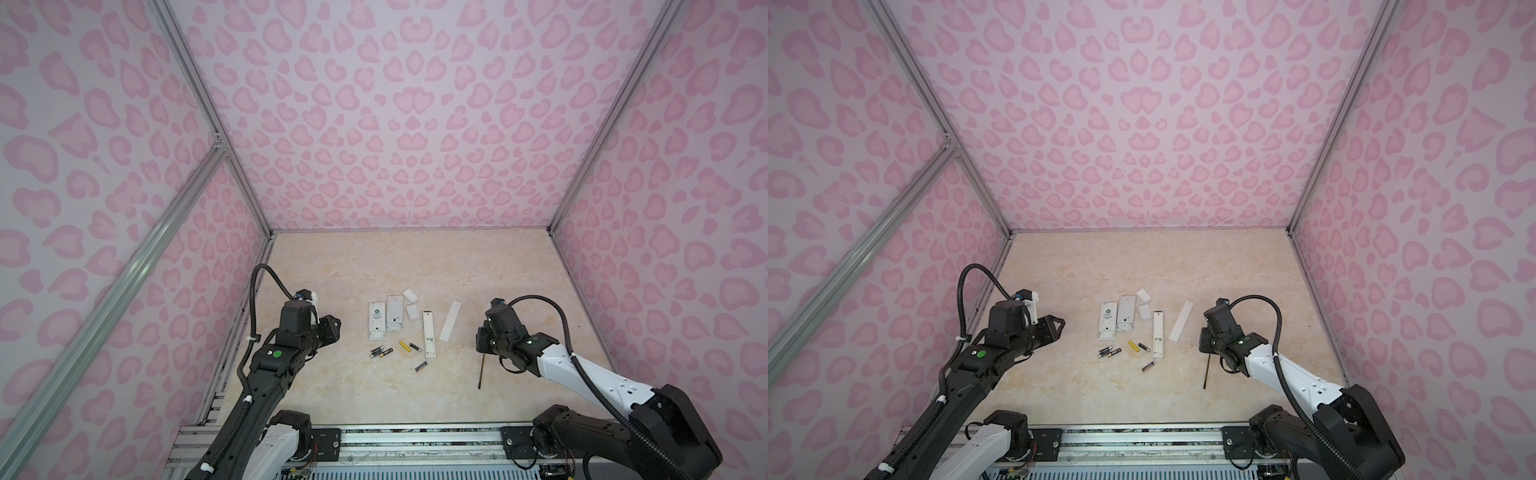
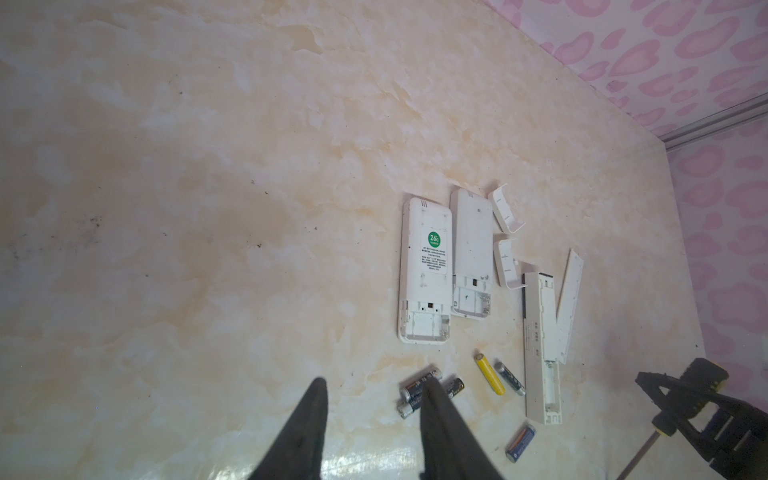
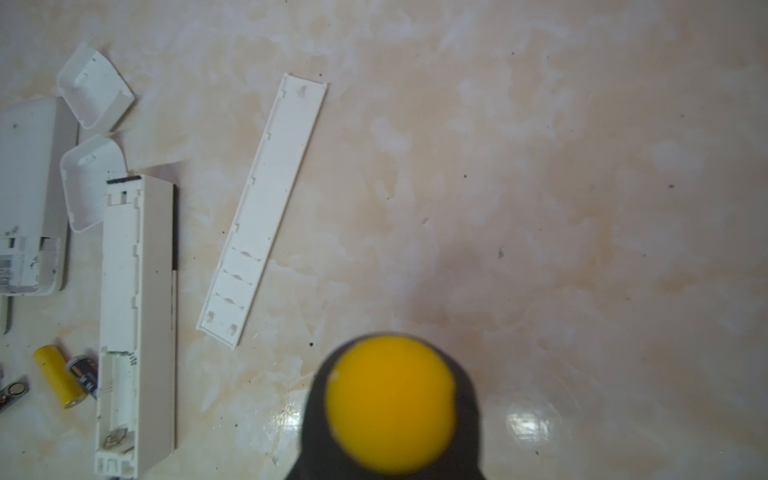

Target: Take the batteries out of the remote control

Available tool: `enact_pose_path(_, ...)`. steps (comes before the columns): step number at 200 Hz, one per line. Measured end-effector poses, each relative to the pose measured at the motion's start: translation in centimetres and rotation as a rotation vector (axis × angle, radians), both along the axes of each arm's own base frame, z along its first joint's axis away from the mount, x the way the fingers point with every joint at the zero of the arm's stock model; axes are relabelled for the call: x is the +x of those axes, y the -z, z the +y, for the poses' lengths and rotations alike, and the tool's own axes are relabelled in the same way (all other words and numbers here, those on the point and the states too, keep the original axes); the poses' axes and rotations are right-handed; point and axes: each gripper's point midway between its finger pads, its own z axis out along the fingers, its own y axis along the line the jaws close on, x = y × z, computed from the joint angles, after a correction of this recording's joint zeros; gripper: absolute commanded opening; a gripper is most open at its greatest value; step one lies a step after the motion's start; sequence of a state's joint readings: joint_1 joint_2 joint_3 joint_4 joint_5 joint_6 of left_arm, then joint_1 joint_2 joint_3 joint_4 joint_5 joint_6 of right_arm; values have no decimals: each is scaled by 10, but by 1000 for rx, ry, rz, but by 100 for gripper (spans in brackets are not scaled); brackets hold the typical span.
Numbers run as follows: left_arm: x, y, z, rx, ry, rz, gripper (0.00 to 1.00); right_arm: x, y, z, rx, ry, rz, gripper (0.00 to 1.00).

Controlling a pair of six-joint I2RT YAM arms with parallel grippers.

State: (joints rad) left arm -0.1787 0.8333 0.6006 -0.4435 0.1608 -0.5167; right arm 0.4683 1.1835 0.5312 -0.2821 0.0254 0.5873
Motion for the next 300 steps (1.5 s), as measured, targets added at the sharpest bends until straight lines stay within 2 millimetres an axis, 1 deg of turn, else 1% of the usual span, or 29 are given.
enact_pose_path(15, -2, 1, 0, 0, 0, 2, 42, 2, 5, -6, -10, 21, 22, 30)
enact_pose_path(30, -3, 1, 0, -1, 0, 1, 42, 4, 11, -7, -9, 26, 50, 41)
enact_pose_path(47, -6, 6, 1, -4, -4, 9, 43, 5, 18, -7, -26, 15, 77, 47)
enact_pose_path(61, -8, 11, 1, -5, -2, 22, 43, 6, 22, -5, -28, 10, 100, 49)
enact_pose_path(89, -11, 20, 0, -10, -1, 49, 43, 8, 28, -3, -33, -1, 127, 51)
enact_pose_path(110, -10, 23, -1, -9, 1, 65, 44, 8, 27, -2, -33, -4, 125, 52)
enact_pose_path(125, -8, 21, -1, -9, 1, 64, 44, 9, 22, -2, -29, -5, 117, 53)
enact_pose_path(141, -4, 13, -2, -9, 4, 47, 46, 12, 11, -1, -21, -6, 95, 53)
enact_pose_path(162, 1, 1, -2, 0, 11, 25, 55, 19, -13, 1, -11, -15, 41, 53)
enact_pose_path(175, 5, -10, -1, 11, 11, 4, 61, 24, -33, -1, -15, -14, -7, 54)
enact_pose_path(193, 15, -35, 0, 31, 16, -47, 69, 30, -64, -5, -29, -6, -88, 55)
enact_pose_path(208, 25, -58, 2, 59, 18, -98, 76, 35, -92, -12, -48, 7, -173, 59)
enact_pose_path(225, 38, -87, 5, 101, 15, -162, 84, 36, -119, -24, -83, 25, -261, 69)
enact_pose_path(237, 47, -106, 9, 135, 10, -206, 87, 36, -137, -36, -116, 45, -330, 75)
enact_pose_path(247, 53, -118, 12, 167, 5, -232, 89, 35, -151, -45, -143, 60, -389, 80)
enact_pose_path(252, 57, -124, 14, 188, 2, -246, 93, 34, -158, -49, -155, 67, -420, 82)
enact_pose_path(256, 60, -128, 16, 204, 1, -256, 98, 34, -163, -52, -165, 74, -448, 84)
enact_pose_path(257, 60, -129, 16, 207, 1, -257, 100, 34, -163, -53, -167, 74, -453, 84)
enact_pose_path(260, 62, -131, 17, 222, 1, -265, 98, 34, -167, -56, -174, 79, -477, 85)
enact_pose_path(270, 67, -135, 20, 261, 2, -282, 97, 32, -175, -63, -201, 89, -540, 87)
enact_pose_path(288, 74, -136, 26, 334, 9, -315, 99, 29, -180, -75, -248, 110, -627, 97)
enact_pose_path(300, 76, -131, 30, 380, 7, -348, 98, 29, -179, -83, -281, 133, -670, 98)
